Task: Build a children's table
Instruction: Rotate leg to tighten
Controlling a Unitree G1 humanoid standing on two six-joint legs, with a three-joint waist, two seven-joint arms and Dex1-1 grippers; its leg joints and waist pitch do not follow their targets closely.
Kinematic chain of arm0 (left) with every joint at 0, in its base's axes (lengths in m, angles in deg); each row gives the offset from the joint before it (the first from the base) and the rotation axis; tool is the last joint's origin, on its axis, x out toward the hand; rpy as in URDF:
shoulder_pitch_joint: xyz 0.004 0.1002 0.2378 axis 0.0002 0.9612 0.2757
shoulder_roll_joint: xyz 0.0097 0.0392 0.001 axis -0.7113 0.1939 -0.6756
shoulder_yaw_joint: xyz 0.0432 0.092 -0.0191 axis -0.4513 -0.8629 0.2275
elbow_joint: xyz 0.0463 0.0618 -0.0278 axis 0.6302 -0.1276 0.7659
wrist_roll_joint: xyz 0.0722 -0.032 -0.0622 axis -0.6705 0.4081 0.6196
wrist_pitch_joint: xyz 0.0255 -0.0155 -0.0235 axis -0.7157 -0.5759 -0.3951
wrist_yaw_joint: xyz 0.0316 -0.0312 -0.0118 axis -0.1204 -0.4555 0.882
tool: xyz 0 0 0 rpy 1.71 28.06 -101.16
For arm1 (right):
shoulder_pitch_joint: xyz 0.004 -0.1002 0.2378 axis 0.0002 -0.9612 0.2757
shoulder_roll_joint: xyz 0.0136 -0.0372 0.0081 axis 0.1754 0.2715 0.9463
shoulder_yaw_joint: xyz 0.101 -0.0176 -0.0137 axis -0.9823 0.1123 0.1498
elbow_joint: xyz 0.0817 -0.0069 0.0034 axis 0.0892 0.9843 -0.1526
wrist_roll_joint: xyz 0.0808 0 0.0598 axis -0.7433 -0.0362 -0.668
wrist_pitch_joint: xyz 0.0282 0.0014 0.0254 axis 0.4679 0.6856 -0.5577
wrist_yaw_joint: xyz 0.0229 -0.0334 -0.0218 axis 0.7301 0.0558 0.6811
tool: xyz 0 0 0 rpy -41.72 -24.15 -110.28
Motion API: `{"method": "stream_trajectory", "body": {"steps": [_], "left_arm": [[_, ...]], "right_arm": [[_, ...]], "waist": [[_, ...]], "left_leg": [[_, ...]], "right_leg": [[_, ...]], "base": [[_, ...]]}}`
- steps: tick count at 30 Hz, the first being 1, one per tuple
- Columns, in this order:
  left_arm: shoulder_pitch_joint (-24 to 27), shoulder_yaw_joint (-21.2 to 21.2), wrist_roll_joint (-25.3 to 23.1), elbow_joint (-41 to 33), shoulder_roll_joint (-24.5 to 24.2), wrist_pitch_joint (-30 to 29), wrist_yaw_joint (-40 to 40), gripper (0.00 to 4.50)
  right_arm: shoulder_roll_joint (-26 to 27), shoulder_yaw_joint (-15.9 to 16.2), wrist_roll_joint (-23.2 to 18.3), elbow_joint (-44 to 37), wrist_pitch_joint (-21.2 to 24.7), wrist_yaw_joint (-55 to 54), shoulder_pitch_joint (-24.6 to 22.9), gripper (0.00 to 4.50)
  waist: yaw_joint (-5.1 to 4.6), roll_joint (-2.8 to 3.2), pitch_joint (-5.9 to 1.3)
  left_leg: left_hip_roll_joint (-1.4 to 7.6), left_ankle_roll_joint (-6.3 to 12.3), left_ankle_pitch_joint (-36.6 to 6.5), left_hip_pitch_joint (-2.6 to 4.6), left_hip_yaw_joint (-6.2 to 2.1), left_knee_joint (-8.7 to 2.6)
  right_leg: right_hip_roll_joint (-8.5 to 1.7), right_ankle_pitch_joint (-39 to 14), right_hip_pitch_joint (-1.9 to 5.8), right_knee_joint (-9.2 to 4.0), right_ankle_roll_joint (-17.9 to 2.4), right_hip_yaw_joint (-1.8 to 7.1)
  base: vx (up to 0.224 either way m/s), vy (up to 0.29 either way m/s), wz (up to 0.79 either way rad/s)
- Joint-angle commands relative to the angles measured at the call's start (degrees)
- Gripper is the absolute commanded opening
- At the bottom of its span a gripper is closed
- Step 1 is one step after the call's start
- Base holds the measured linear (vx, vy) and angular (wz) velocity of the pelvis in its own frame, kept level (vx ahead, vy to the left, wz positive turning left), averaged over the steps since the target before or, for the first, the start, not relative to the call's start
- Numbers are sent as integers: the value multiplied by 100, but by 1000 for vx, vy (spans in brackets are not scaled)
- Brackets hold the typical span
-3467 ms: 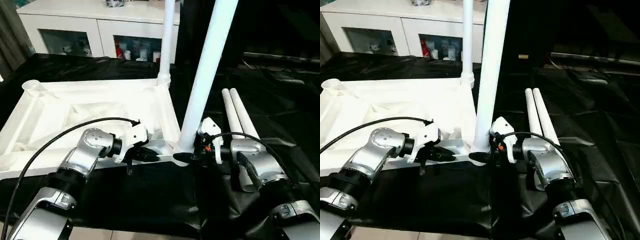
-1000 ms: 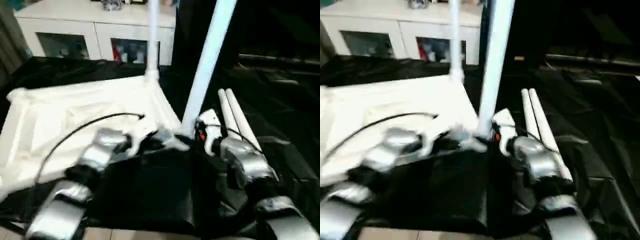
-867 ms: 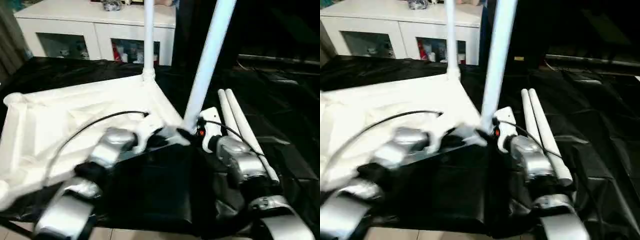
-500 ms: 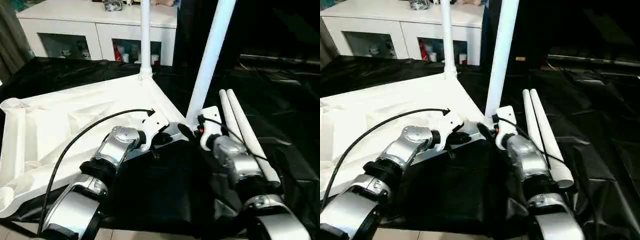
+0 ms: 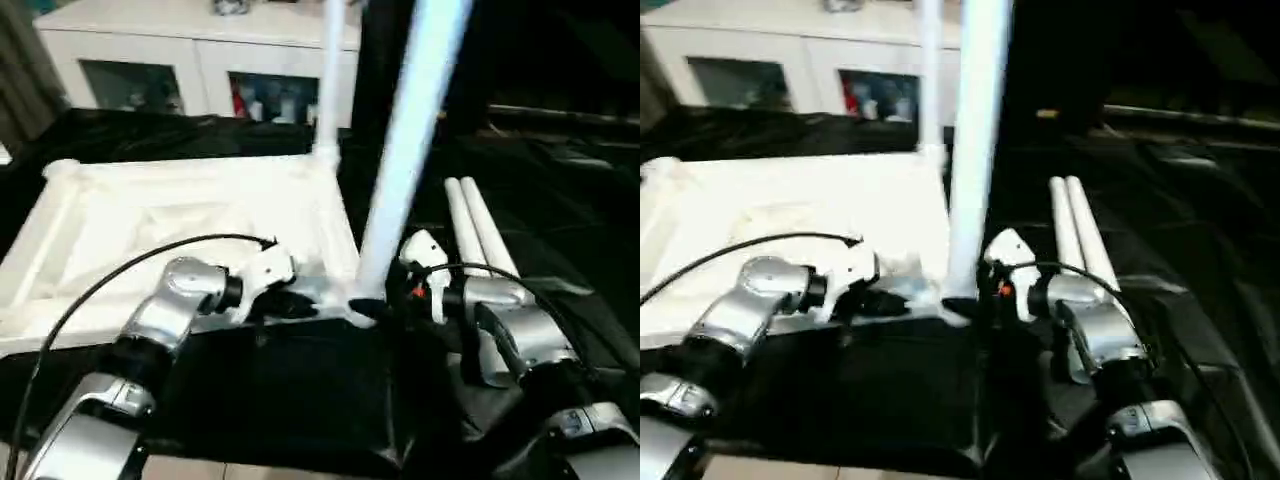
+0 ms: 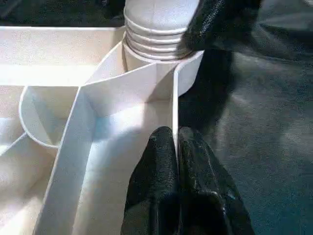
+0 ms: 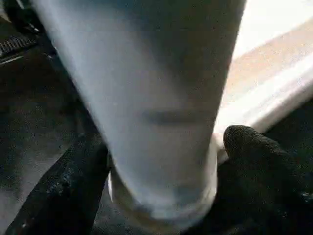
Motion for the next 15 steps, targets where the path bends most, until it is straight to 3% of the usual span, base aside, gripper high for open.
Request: {"method": "stream_trajectory", "body": {"steps": [1,3,4,6,15], "left_arm": [[150,-175,85,67,45,-5,-269,0],[169,-160,50,18,14,-13,-256,0],[174,-163,54,3,0,-21,-254,0],[177,-167,59,-4,-11,-28,-248,0],[173,-139,38,2,-32,-48,-235,0]], "right_arm": [[-102,27,-95,-139,62,106,-46,386],[-107,57,-106,-185,98,189,-77,386],[-101,59,-118,-197,120,218,-79,358],[-94,69,-126,-197,134,262,-76,346],[-29,78,-78,-158,152,224,-55,278]], "waist": [[10,-29,-280],[11,-31,-284],[11,-35,-281],[11,-35,-286],[11,-28,-294]], "left_leg": [[170,470,-669,-58,13,-341],[167,428,-668,-60,7,-342],[166,420,-648,-66,1,-346],[158,411,-621,-70,0,-342],[154,403,-571,-67,-2,-337]], "right_leg": [[-400,-932,350,-402,-1235,345],[-405,-1017,353,-407,-1172,346],[-408,-1054,358,-409,-1134,346],[-406,-1090,360,-414,-1109,345],[-398,-999,360,-400,-1118,342]], "base": [[0,0,0],[0,0,0],[0,0,0],[0,0,0],[0,0,0]]}}
